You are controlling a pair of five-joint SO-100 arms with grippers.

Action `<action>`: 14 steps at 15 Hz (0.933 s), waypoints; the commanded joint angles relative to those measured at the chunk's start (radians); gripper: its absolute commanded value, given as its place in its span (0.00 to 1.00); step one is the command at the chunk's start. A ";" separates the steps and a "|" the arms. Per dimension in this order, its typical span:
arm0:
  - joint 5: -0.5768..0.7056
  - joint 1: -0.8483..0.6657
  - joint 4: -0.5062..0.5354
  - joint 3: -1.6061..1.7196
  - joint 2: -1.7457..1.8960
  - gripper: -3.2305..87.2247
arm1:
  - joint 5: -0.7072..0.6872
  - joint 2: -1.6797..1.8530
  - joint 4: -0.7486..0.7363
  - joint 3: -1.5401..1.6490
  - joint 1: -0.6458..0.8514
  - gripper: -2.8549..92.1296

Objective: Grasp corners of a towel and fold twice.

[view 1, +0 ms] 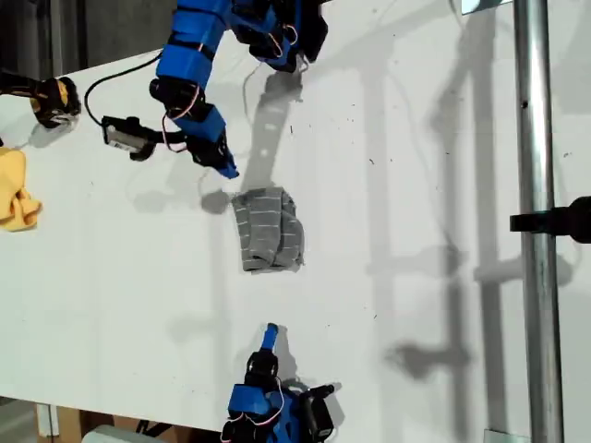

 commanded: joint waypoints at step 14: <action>0.153 0.048 0.204 0.006 0.005 0.02 | 0.425 1.117 0.091 1.017 -0.179 0.20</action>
